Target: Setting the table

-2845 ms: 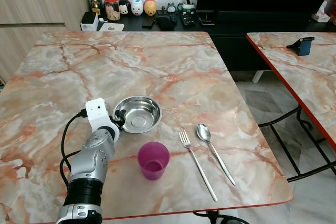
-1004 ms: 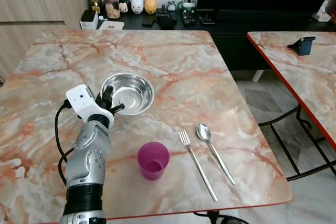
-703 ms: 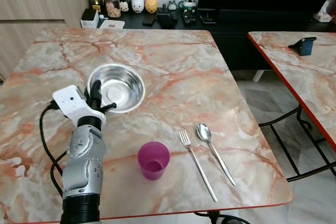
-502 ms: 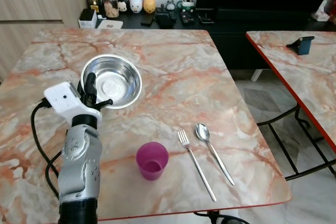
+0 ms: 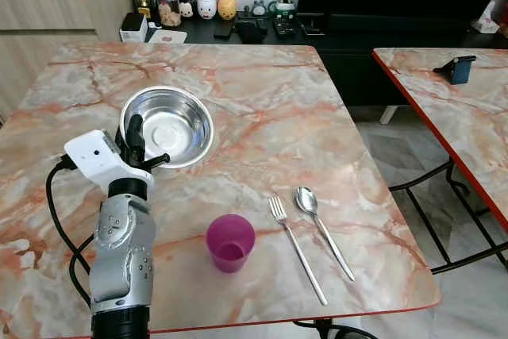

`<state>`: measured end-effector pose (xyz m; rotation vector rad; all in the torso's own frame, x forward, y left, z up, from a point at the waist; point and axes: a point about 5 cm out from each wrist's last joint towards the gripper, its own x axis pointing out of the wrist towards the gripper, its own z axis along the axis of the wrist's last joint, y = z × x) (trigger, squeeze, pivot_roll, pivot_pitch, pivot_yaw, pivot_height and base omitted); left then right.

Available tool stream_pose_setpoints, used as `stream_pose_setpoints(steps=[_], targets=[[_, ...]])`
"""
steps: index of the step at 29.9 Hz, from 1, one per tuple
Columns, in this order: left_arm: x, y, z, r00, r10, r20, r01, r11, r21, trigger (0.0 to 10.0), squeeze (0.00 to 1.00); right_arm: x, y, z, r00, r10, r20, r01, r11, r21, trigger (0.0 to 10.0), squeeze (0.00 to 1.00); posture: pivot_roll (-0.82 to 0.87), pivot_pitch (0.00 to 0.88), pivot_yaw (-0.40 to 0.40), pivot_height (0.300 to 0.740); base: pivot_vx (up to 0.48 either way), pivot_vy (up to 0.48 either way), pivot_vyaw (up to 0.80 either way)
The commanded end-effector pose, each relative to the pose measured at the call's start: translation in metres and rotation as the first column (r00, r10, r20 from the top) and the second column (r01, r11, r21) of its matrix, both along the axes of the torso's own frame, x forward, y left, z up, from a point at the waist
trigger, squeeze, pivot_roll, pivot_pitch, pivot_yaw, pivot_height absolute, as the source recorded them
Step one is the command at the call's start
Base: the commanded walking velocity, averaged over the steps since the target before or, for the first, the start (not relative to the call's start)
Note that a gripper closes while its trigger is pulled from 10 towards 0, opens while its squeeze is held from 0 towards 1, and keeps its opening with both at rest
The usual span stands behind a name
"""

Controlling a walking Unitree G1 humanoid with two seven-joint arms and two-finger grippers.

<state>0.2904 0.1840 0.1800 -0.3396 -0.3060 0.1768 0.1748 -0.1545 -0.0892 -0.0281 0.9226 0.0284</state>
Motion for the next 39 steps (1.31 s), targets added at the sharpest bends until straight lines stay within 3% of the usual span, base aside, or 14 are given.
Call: stream_pose_setpoints(steps=[1,39], targets=[[0.0016,-0.0025,0.011,0.999,-0.008,0.047,0.008,1.0,0.011,10.0,0.0,0.0019,-0.0027,0.001,1.0,-0.005,0.005,0.005,1.0,-0.005,10.0,0.0,0.09,0.0,-0.086,0.74,-0.24,0.0,0.0],[0.0052,-0.01,0.0117,0.998,-0.028,0.056,0.028,1.0,0.002,10.0,0.0,0.0023,-0.0026,0.0012,1.0,-0.004,0.008,0.004,1.0,-0.005,10.0,0.0,0.08,0.0,-0.086,0.74,-0.109,0.0,0.0]])
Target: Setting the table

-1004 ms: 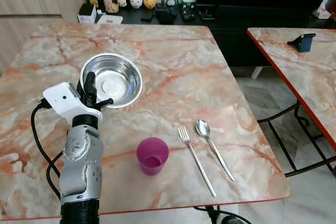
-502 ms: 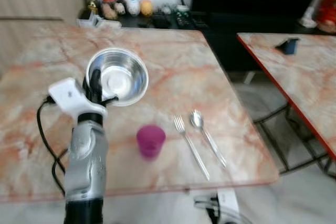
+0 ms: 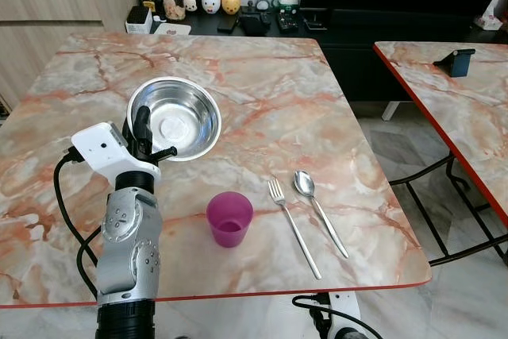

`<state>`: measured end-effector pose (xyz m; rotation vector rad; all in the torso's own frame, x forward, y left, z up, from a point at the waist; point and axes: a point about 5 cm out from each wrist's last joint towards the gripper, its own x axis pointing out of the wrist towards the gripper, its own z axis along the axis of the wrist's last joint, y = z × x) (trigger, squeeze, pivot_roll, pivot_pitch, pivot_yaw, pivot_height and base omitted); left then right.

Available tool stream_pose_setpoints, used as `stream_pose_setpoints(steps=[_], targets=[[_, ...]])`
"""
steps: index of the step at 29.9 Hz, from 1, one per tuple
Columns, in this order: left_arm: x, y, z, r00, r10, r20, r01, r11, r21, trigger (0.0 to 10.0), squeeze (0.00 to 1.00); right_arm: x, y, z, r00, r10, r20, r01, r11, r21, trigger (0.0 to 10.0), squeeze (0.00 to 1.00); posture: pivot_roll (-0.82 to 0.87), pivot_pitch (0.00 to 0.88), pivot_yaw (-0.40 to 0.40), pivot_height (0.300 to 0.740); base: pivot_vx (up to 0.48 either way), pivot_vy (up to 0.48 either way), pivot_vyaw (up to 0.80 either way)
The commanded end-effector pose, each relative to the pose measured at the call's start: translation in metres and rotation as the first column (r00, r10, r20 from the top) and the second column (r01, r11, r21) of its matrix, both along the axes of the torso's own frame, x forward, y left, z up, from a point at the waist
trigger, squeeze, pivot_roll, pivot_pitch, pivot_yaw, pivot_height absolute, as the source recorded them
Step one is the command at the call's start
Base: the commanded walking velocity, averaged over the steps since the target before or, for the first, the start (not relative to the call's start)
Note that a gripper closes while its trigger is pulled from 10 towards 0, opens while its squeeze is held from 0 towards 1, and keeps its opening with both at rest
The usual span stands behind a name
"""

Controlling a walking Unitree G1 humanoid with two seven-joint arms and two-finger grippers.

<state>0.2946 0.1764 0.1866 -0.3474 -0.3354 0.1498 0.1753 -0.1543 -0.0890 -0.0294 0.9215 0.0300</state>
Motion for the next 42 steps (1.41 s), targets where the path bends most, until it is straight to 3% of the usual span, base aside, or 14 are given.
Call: stream_pose_setpoints(steps=[1,42], targets=[[0.0009,-0.0026,0.0052,1.0,-0.005,0.023,0.005,1.0,0.002,10.0,0.0,0.0018,-0.003,0.001,1.0,-0.006,0.007,0.006,1.0,-0.005,10.0,0.0,0.09,0.0,-0.088,0.74,-0.3,0.0,0.0],[0.0007,0.002,0.0085,0.999,0.022,0.026,-0.023,1.0,0.014,10.0,0.0,0.0029,-0.0023,0.0014,1.0,0.001,0.007,-0.001,1.0,-0.002,10.0,0.0,0.09,0.0,-0.089,0.74,-0.262,0.0,0.0]])
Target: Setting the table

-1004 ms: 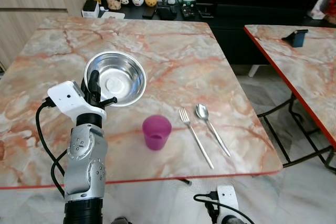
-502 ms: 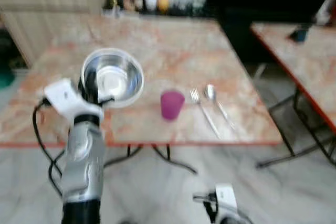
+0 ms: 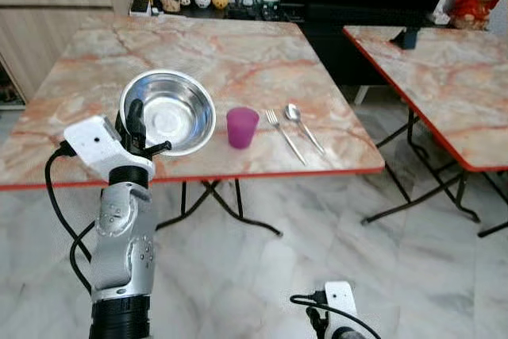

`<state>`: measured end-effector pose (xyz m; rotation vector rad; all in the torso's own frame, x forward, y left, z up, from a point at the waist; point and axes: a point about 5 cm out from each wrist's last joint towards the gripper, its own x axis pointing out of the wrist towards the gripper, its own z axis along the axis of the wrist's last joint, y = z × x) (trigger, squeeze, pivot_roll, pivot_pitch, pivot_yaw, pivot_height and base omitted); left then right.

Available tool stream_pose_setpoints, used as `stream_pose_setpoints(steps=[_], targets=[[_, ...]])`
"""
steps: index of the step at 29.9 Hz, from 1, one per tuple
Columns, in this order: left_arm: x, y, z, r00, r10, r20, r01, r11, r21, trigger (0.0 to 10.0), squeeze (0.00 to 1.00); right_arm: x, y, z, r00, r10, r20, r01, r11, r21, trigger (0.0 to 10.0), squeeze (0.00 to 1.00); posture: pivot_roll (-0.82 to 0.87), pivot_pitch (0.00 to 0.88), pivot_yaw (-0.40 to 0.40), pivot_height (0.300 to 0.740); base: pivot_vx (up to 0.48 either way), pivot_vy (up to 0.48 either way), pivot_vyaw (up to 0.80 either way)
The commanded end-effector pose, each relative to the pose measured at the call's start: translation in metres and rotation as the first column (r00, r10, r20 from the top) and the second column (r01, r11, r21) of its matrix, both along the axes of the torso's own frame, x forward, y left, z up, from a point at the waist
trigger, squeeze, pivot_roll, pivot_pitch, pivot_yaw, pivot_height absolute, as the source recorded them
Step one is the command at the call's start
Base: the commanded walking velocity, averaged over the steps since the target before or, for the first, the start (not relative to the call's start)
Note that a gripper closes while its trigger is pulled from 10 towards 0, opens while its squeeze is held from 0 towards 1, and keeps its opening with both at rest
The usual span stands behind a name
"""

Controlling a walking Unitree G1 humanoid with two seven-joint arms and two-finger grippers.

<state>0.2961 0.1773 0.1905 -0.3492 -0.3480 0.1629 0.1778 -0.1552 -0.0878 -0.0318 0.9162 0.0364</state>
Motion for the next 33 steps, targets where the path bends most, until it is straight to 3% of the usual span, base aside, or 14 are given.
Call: stream_pose_setpoints(steps=[1,17,24,33], targets=[[-0.0008,0.0012,0.0044,1.0,0.009,0.015,-0.009,1.0,0.02,10.0,0.0,0.0004,-0.0014,0.0002,1.0,-0.006,0.002,0.006,1.0,-0.002,10.0,0.0,0.09,0.0,-0.089,0.74,0.0,0.0,0.0],[0.0014,-0.0038,-0.002,1.0,-0.016,-0.019,0.017,0.999,0.049,10.0,0.0,0.0007,-0.0014,0.0005,1.0,0.011,0.003,-0.011,1.0,-0.008,10.0,0.0,0.09,0.0,-0.091,0.74,0.0,0.0,0.0],[0.0019,-0.0051,-0.003,0.999,-0.019,-0.026,0.021,0.998,0.065,10.0,0.0,0.0001,-0.0015,0.0002,1.0,0.015,0.0,-0.015,1.0,-0.01,10.0,0.0,0.09,0.0,-0.091,0.74,0.0,-0.295,0.67],[0.003,-0.0065,-0.0019,0.999,-0.023,-0.023,0.024,0.998,0.066,10.0,0.0,-0.0012,-0.0016,-0.0004,1.0,0.003,-0.003,-0.003,1.0,0.002,10.0,0.0,0.09,0.0,-0.093,0.74,0.0,-0.314,0.0]])
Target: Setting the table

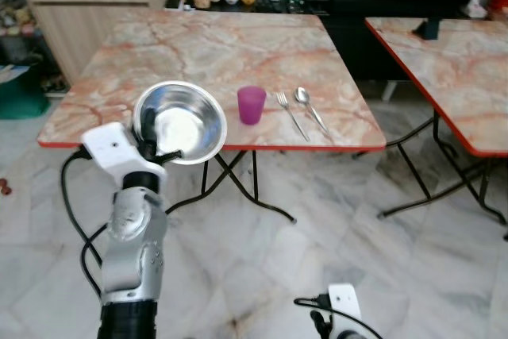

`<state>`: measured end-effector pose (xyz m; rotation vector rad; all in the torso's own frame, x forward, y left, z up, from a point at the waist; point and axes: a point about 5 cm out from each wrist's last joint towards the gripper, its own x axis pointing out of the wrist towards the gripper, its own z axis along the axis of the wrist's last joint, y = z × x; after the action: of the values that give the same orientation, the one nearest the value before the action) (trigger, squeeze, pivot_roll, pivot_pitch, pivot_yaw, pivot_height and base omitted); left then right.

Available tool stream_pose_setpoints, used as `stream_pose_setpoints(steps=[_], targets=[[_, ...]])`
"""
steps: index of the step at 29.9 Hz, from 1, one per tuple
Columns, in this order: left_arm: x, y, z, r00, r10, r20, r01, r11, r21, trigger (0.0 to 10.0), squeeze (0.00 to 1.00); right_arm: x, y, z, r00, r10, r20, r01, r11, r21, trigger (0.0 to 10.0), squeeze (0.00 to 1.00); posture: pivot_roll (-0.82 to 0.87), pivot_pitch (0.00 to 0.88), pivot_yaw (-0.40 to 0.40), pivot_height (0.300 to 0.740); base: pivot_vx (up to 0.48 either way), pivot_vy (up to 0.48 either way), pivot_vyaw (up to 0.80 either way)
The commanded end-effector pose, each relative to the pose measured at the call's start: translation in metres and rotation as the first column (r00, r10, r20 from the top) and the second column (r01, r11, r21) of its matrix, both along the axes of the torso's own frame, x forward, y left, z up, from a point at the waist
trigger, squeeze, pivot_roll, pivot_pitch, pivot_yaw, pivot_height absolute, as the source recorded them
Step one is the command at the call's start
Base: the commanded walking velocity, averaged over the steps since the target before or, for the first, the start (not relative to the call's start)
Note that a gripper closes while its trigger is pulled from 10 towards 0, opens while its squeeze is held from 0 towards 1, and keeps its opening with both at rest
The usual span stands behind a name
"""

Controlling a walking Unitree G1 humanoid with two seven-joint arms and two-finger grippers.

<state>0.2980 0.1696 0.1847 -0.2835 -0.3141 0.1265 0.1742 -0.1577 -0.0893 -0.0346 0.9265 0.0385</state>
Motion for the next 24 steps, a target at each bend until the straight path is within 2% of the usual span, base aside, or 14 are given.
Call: stream_pose_setpoints(steps=[1,10,16,24], targets=[[0.0013,0.0009,0.0038,1.0,0.005,0.01,-0.005,1.0,-0.003,10.0,0.0,0.0024,0.0009,0.0011,1.0,0.001,0.007,-0.001,1.0,0.003,10.0,0.0,0.09,0.0,-0.093,0.74,0.0,-0.311,0.0],[0.0019,-0.0001,0.004,1.0,0.004,0.01,-0.004,1.0,-0.003,10.0,0.0,0.0036,0.0003,0.0017,1.0,0.022,0.011,-0.022,1.0,-0.013,10.0,0.0,0.09,0.0,-0.095,0.74,0.0,-0.312,0.0],[0.0012,0.0005,0.0044,1.0,0.009,0.012,-0.008,1.0,-0.004,10.0,0.0,0.0035,0.0005,0.0015,1.0,0.015,0.008,-0.015,1.0,-0.002,10.0,0.0,0.09,0.0,-0.095,0.74,0.0,-0.311,0.62],[0.0013,0.003,0.0057,1.0,0.016,0.013,-0.016,1.0,0.003,10.0,0.0,0.0034,0.0004,0.0015,1.0,0.002,0.007,-0.002,1.0,0.003,10.0,0.0,0.09,0.0,-0.096,0.74,0.0,-0.309,0.0]])
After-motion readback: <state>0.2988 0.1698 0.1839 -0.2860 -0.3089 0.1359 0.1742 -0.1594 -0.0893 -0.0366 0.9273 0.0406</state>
